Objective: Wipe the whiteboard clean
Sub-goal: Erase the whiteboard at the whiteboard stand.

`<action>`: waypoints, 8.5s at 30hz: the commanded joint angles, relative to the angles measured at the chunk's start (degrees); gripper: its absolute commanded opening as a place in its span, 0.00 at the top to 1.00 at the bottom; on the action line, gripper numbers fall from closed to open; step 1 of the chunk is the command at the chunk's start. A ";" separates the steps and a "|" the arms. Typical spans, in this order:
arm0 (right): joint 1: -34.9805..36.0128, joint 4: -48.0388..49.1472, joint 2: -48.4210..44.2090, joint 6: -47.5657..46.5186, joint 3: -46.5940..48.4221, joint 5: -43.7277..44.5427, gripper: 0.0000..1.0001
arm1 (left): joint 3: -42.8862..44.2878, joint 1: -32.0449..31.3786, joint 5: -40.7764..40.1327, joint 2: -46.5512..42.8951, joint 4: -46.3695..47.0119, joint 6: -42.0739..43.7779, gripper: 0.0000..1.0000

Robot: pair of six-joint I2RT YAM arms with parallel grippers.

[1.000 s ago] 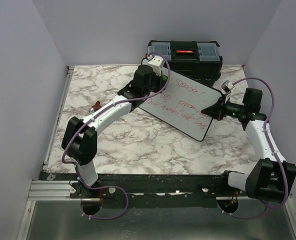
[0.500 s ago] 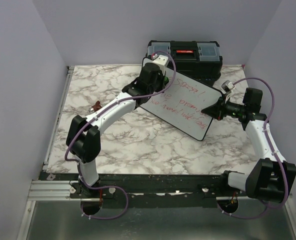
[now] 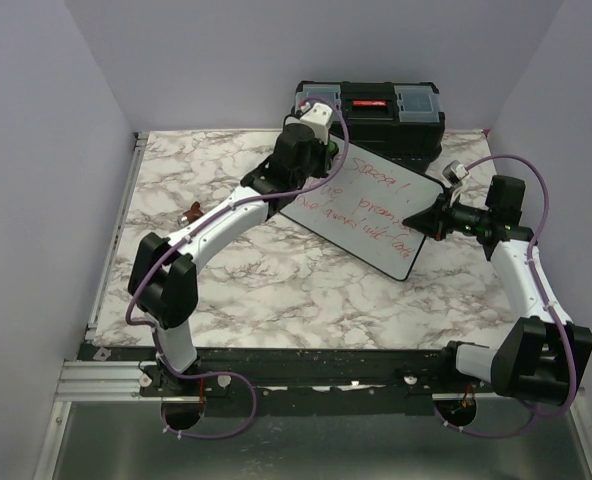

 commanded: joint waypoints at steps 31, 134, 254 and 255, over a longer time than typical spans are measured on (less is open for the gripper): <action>2.61 -6.06 0.26 -5.46 -0.16 -8.05 0.99 | -9.01 1.03 6.39 -6.25 12.85 2.12 1.00; 2.66 -6.33 -0.40 -5.72 -0.16 -8.24 0.99 | -23.90 2.38 16.27 -3.68 19.65 -7.10 1.00; 2.77 -6.50 -0.28 -5.89 -0.25 -8.49 0.99 | -14.66 1.86 14.97 -4.56 12.83 -4.32 1.00; 2.77 -6.50 -0.33 -5.89 -0.25 -8.49 0.99 | -13.35 2.03 15.09 -4.57 12.32 -4.23 1.00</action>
